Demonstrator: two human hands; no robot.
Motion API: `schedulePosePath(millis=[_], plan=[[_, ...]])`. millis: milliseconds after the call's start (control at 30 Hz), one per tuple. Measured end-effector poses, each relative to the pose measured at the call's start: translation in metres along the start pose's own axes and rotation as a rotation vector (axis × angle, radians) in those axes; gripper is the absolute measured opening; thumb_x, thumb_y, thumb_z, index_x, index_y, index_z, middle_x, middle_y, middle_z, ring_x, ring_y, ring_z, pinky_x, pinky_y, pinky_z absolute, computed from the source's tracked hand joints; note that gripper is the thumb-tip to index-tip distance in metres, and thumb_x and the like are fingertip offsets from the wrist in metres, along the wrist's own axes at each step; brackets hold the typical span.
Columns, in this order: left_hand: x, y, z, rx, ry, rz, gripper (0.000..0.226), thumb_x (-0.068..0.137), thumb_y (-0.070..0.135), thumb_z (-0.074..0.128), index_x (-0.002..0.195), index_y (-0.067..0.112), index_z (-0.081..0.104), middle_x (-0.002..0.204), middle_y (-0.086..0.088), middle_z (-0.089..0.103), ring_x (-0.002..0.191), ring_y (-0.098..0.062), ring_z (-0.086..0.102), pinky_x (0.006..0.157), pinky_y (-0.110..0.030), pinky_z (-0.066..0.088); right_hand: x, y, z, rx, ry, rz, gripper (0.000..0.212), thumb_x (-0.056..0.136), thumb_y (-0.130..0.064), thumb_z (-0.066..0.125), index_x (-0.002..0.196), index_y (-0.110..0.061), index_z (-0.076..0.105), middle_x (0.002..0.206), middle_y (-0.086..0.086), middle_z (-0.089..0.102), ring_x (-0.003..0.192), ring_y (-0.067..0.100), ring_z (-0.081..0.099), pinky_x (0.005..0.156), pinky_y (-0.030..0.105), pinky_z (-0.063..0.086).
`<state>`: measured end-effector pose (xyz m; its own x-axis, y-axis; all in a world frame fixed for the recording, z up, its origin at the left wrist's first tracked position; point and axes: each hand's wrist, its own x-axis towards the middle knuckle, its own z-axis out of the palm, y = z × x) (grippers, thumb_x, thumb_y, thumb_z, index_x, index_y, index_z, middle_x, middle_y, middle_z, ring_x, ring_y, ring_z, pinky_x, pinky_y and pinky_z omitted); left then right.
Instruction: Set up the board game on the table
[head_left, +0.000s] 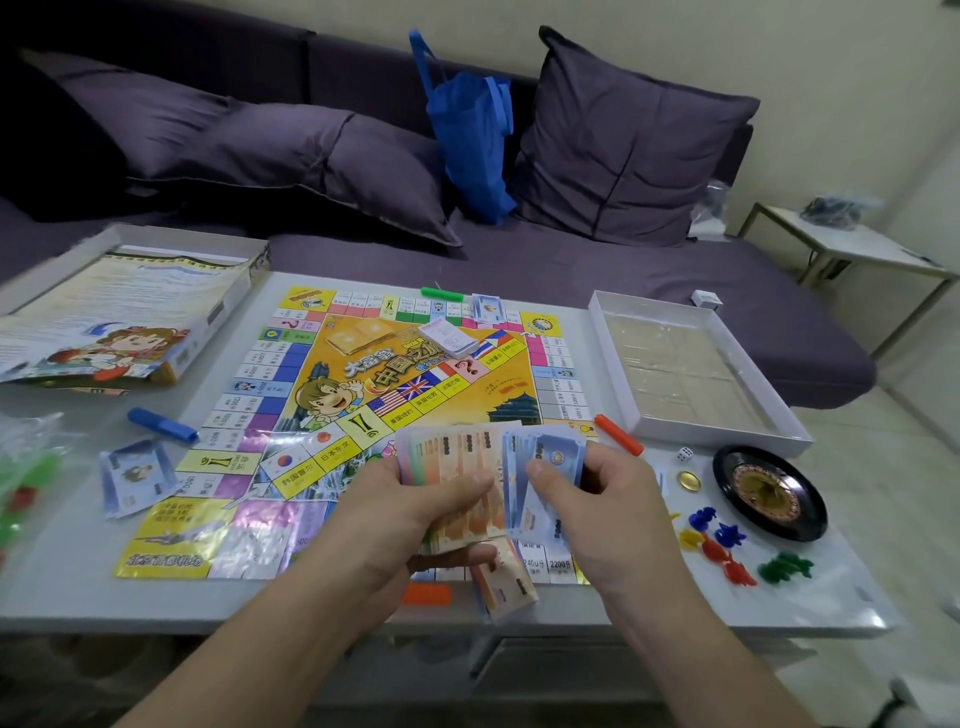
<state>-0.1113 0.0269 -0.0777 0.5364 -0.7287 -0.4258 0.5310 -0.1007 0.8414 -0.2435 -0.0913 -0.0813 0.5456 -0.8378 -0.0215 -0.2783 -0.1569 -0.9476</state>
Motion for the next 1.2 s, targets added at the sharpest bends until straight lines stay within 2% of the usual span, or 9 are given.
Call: schedulePosePath(millis=[133, 300, 467, 700, 800, 900, 1033, 1200], plan=[[0.003, -0.002, 0.005, -0.036, 0.008, 0.013, 0.036, 0.079, 0.006, 0.083, 0.112, 0.006, 0.070, 0.095, -0.013, 0.081, 0.086, -0.031, 0.080, 0.063, -0.046, 0.066, 0.000, 0.001, 0.001, -0.004, -0.019, -0.023, 0.007, 0.097, -0.032, 0.073, 0.095, -0.038, 0.075, 0.087, -0.018, 0.077, 0.086, 0.004, 0.076, 0.061, 0.023, 0.062], [0.007, 0.000, 0.011, -0.114, 0.035, 0.040, 0.030, 0.084, 0.003, 0.079, 0.112, 0.007, 0.068, 0.095, -0.013, 0.081, 0.085, -0.030, 0.080, 0.060, -0.045, 0.066, 0.004, -0.002, -0.010, 0.094, -0.029, -0.004, 0.013, 0.097, -0.030, 0.072, 0.105, -0.040, 0.074, 0.095, -0.010, 0.079, 0.090, 0.014, 0.078, 0.071, 0.041, 0.067], [0.015, -0.002, 0.020, -0.164, 0.041, 0.042, 0.035, 0.083, 0.007, 0.081, 0.116, 0.007, 0.069, 0.097, -0.014, 0.081, 0.084, -0.030, 0.080, 0.055, -0.041, 0.065, 0.006, -0.002, -0.015, 0.073, -0.062, 0.020, 0.018, 0.097, -0.025, 0.073, 0.113, -0.032, 0.077, 0.099, -0.006, 0.080, 0.092, 0.016, 0.078, 0.077, 0.045, 0.066], [0.019, -0.007, 0.038, -0.160, 0.014, 0.034, 0.035, 0.081, 0.013, 0.084, 0.113, 0.011, 0.072, 0.094, -0.013, 0.081, 0.081, -0.029, 0.080, 0.055, -0.040, 0.065, 0.008, -0.002, -0.027, 0.079, -0.040, -0.014, 0.019, 0.096, -0.022, 0.074, 0.103, -0.039, 0.076, 0.096, -0.008, 0.080, 0.093, 0.014, 0.077, 0.074, 0.039, 0.066], [0.022, -0.007, 0.043, -0.165, -0.006, 0.000, 0.036, 0.081, 0.014, 0.083, 0.114, 0.010, 0.071, 0.095, -0.013, 0.081, 0.082, -0.031, 0.080, 0.054, -0.038, 0.064, 0.013, -0.002, -0.038, 0.041, -0.010, -0.010, 0.017, 0.096, -0.021, 0.074, 0.106, -0.034, 0.078, 0.096, -0.007, 0.080, 0.089, 0.012, 0.077, 0.070, 0.034, 0.065], [0.023, -0.003, 0.045, -0.168, -0.061, -0.021, 0.039, 0.080, 0.016, 0.082, 0.116, 0.007, 0.071, 0.099, -0.015, 0.080, 0.087, -0.032, 0.080, 0.056, -0.038, 0.065, 0.028, -0.007, -0.063, -0.065, 0.008, -0.025, 0.018, 0.095, -0.015, 0.074, 0.103, -0.031, 0.079, 0.085, -0.009, 0.079, 0.078, 0.007, 0.075, 0.065, 0.027, 0.060], [0.025, 0.002, 0.042, -0.170, -0.078, 0.006, 0.049, 0.072, 0.019, 0.081, 0.117, 0.006, 0.067, 0.101, -0.014, 0.080, 0.090, -0.034, 0.079, 0.062, -0.039, 0.063, 0.062, -0.006, -0.111, -0.319, 0.007, -0.076, 0.026, 0.095, -0.009, 0.073, 0.101, -0.033, 0.080, 0.087, -0.012, 0.079, 0.087, 0.012, 0.074, 0.079, 0.035, 0.058], [0.028, 0.004, 0.036, -0.157, -0.067, 0.030, 0.051, 0.072, 0.019, 0.080, 0.120, 0.006, 0.066, 0.102, -0.016, 0.080, 0.090, -0.035, 0.079, 0.054, -0.035, 0.064, 0.100, 0.019, -0.140, -0.714, -0.069, -0.068, 0.025, 0.091, -0.010, 0.074, 0.078, -0.032, 0.075, 0.067, -0.012, 0.069, 0.063, 0.007, 0.060, 0.061, 0.028, 0.048]])
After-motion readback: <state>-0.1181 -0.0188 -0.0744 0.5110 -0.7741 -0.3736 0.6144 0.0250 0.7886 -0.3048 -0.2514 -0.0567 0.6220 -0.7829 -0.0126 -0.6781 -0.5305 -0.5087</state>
